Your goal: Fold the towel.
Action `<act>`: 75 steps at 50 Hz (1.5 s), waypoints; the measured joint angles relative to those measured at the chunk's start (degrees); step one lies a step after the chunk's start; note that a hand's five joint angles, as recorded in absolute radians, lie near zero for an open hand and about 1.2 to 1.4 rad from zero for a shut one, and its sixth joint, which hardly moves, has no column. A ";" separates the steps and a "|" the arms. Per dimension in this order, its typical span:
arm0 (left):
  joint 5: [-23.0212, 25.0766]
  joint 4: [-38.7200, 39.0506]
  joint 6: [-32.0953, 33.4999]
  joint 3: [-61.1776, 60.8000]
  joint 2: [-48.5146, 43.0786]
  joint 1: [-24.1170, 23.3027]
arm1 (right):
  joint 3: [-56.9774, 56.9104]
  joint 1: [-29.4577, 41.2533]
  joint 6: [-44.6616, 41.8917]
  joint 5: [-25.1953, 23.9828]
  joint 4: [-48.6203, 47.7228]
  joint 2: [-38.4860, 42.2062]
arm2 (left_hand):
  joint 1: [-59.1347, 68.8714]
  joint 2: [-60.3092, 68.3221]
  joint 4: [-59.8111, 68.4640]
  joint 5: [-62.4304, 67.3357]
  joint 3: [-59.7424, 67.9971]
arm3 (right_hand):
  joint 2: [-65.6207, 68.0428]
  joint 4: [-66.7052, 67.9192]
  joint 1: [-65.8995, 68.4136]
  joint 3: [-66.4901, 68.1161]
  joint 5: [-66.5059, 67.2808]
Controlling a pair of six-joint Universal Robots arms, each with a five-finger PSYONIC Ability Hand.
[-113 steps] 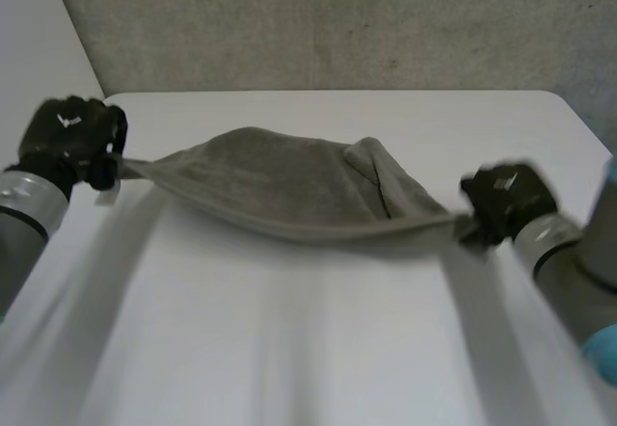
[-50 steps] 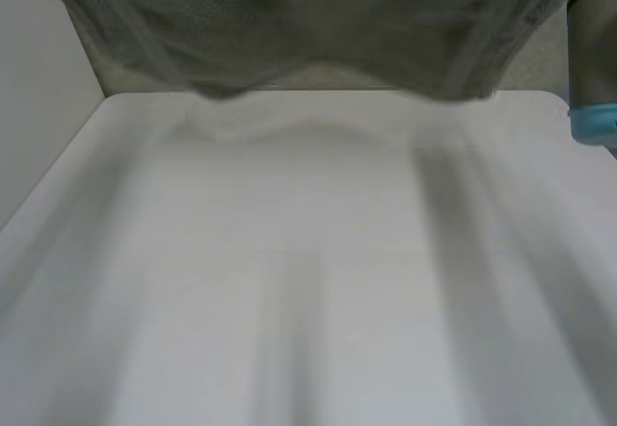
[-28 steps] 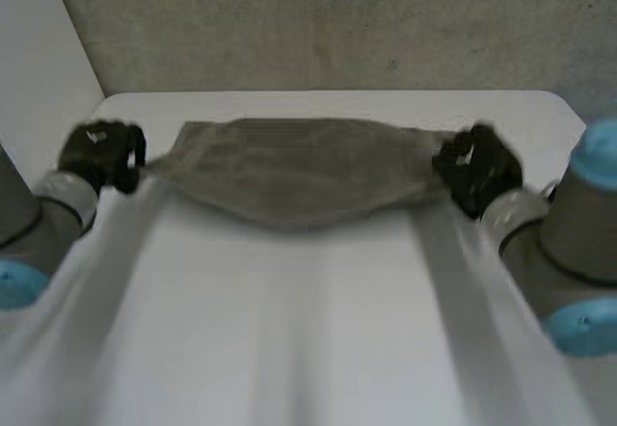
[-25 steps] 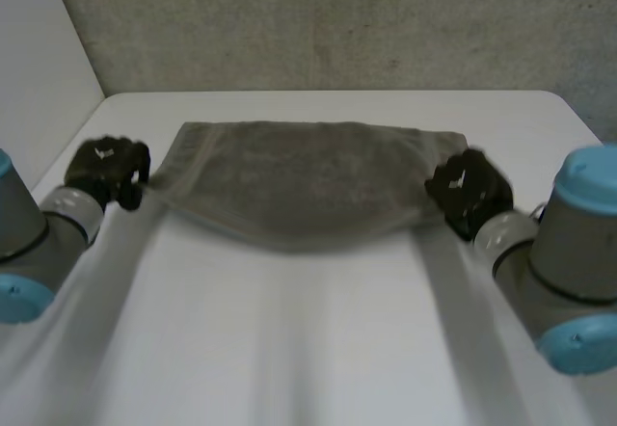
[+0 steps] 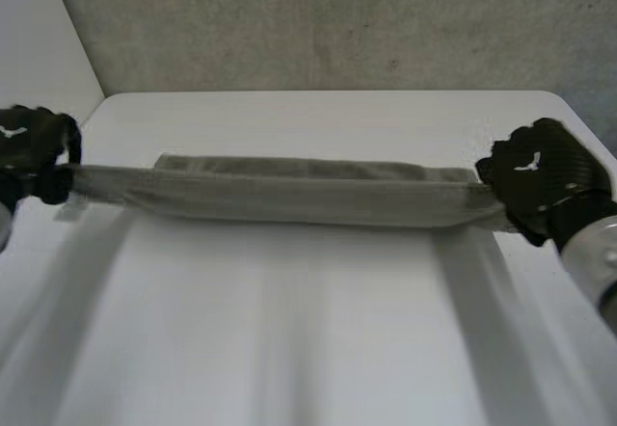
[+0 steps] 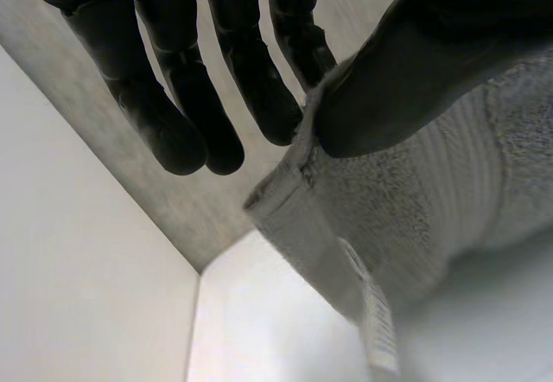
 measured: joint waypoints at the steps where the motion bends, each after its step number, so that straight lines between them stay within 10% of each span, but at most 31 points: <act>1: 1.56 -0.66 -1.35 -0.91 2.66 1.27 | -0.33 -0.93 0.01 -1.09 2.36 -1.66 | 0.00 0.00 0.00 0.00 0.00 | 0.00 0.00 0.00 0.00 0.00; 16: 11.93 -3.67 -10.69 -1.43 4.18 5.62 | -5.29 -6.23 2.39 -12.68 13.56 3.31 | 0.00 0.00 0.00 0.00 0.00 | 0.06 0.00 0.00 0.06 0.00; 31: -1.36 -2.04 0.74 15.93 -27.27 -3.45 | -26.86 -0.67 2.87 -1.90 10.69 31.25 | 0.00 0.00 0.00 0.00 0.00 | 0.06 0.00 0.00 0.07 0.00; 53: -11.96 6.69 3.55 34.99 -43.38 -12.00 | -40.24 4.91 -0.92 5.06 -8.11 48.52 | 0.00 0.00 0.00 0.01 0.00 | -3.39 -3.31 -2.43 -3.28 -3.03; 57: -12.20 6.67 3.67 35.21 -44.29 -12.56 | -40.15 5.13 -2.12 5.97 -8.86 49.85 | -5.41 -10.48 -11.06 -8.26 -12.03 | -35.21 -34.47 -33.85 -34.62 -34.95; 61: -12.30 6.50 4.81 34.94 -44.78 -13.37 | -39.82 5.12 -2.53 7.02 -8.94 50.41 | -41.60 -45.97 -46.95 -43.70 -47.17 | -61.48 -61.15 -59.50 -61.46 -63.39; 66: -12.44 6.24 7.80 34.46 -44.43 -14.29 | -39.04 5.24 -1.73 7.84 -8.91 49.92 | -66.23 -71.60 -72.09 -71.25 -74.11 | -63.41 -62.88 -62.59 -63.79 -63.90; 75: -12.89 5.67 8.28 31.33 -39.18 -14.81 | -33.22 5.39 4.83 8.44 -10.52 40.47 | -66.70 -72.30 -72.22 -72.47 -74.85 | -63.41 -62.88 -62.62 -63.79 -63.90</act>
